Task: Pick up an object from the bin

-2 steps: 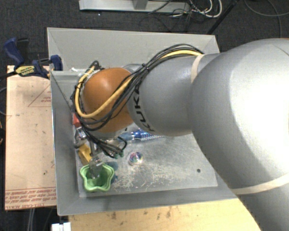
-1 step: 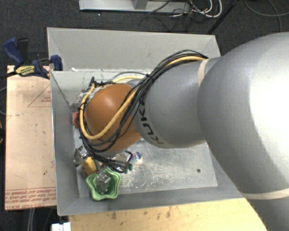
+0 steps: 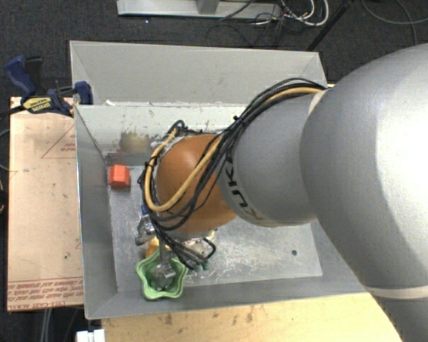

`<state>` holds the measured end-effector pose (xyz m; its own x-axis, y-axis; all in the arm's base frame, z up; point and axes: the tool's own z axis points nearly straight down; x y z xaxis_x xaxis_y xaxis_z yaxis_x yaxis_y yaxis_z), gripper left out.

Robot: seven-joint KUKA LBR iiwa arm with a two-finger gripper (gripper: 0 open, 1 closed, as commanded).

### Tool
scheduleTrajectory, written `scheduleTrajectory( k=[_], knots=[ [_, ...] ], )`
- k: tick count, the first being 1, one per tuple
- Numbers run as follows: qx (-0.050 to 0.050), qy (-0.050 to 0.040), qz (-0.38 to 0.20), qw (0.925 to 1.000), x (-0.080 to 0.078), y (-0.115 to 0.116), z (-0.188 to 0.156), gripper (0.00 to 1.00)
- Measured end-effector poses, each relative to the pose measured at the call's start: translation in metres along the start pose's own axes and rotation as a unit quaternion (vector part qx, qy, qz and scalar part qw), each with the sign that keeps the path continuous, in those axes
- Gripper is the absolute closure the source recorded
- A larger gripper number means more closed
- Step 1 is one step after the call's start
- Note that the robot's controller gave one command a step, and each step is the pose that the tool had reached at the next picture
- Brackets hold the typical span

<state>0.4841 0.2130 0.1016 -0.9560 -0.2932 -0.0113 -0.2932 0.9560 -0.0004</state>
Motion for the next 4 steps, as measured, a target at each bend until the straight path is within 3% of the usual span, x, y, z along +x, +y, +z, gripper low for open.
scheduleTrajectory(
  k=[1, 2, 3, 4],
  knots=[
    [-0.001, -0.0059, 0.117, 0.9931, -0.003, -0.009, 0.021, 0.0],
    [-0.004, -0.0055, 0.144, 0.9896, 0.001, -0.069, 0.023, 0.0],
    [-0.004, 0.0018, 0.141, 0.99, 0.002, -0.066, 0.02, 1.0],
    [0.0, 0.0011, 0.14, 0.9901, -0.001, -0.065, -0.06, 1.0]
  ],
)
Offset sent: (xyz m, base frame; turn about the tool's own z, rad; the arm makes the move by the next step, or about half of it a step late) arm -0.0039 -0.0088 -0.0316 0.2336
